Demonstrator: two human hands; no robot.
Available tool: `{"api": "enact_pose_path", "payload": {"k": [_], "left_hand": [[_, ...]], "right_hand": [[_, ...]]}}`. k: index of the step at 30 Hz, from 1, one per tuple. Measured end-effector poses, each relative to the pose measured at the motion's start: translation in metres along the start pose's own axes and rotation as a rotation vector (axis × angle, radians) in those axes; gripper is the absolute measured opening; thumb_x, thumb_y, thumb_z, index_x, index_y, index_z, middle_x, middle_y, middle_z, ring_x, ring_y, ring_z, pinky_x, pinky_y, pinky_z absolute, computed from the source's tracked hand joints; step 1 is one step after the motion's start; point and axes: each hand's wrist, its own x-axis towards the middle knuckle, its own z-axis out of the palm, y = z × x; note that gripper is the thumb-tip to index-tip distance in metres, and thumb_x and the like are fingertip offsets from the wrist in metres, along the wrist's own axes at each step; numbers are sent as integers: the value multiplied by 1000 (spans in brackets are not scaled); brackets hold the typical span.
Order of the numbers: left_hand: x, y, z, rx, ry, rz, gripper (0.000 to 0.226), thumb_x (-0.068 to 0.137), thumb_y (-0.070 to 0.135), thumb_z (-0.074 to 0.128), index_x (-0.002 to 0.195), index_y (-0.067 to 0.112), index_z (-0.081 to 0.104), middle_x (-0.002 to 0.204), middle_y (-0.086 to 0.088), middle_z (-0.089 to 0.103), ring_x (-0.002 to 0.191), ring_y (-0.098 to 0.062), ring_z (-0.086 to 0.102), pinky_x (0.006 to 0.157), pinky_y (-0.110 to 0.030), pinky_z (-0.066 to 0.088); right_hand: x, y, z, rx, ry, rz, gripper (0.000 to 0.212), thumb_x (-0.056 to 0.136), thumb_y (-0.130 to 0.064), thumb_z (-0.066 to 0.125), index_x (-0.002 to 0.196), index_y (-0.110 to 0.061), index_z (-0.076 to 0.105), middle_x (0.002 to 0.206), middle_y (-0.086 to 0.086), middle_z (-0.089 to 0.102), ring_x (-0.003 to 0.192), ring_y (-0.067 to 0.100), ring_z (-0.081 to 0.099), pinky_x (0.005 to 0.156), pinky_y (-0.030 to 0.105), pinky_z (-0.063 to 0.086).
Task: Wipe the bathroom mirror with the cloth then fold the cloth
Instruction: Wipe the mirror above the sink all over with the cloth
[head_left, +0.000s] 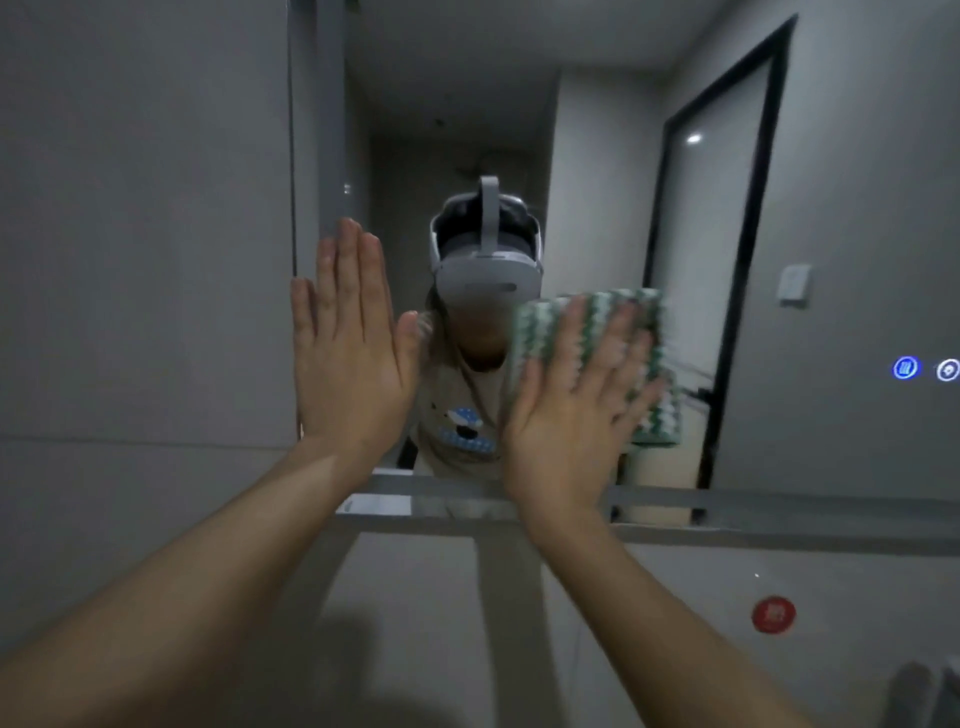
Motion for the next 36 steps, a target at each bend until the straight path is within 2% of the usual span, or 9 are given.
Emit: {"api": "enact_pose_path", "payload": {"k": [3,7,11,13,16,21,28,33,36], "left_hand": [[-28,-9,5,19,-29,57,60,101,37,17,149,3,5,157,-13,6,144,-23,3,117,-39,1],[-44,-22,7,47,-49,124,59,101,37,15,149,4,5,157,-11,5,144,-21,1,116,-34,-4],[-47,-14,3,28,-40,72,59,100,34,17,149,3,5,157,-13,7,145,-24,6,117,-37,-1],[-49,-10,2,21,-25,45,59,99,31,19,149,4,5,157,-14,9,145,-25,8,117,-39,4],[-52,-3,2,11,-15,20,60,98,31,18,149,3,5,157,-15,8,145,-26,6,117,-40,3],[-56,4,7,12,3,3,61,98,32,17,149,1,5,157,-17,5,145,-27,3,117,-42,2],[-56,6,10,8,7,-11,61,98,32,18,148,-2,4,155,-21,9,144,-32,7,117,-47,7],[-58,1,11,-17,-8,19,62,99,37,9,148,0,2,156,-19,7,144,-31,5,116,-50,9],[-57,0,13,-8,5,22,62,99,36,13,147,-1,2,156,-18,7,144,-32,6,116,-49,8]], "right_hand": [[-52,-24,14,-43,-121,-387,60,96,-42,30,150,-23,12,155,7,12,141,30,13,114,54,0],[-63,-20,15,-54,-120,-529,55,99,-42,32,149,-25,18,156,4,17,143,26,16,116,52,8],[-34,35,0,-137,-116,-892,49,99,-43,34,146,-28,32,153,2,30,142,22,23,115,49,18],[-21,69,-9,-206,-128,-964,50,99,-45,35,146,-30,32,153,2,29,142,21,23,114,49,18],[-15,121,-22,-261,-110,-825,51,100,-45,33,148,-29,27,155,4,24,143,24,20,112,54,21],[-33,183,-42,-254,-91,-323,52,101,-43,17,151,-29,11,157,8,16,144,28,14,113,54,18],[-57,141,-17,-123,-40,76,55,100,-43,11,151,-24,3,157,12,9,142,32,9,116,47,1],[-72,106,-2,-111,-33,28,55,101,-41,13,151,-25,-1,157,12,6,139,36,14,115,50,3],[-84,83,1,-138,-79,-166,54,101,-43,11,151,-25,1,159,5,-6,140,35,12,116,51,1]]}}
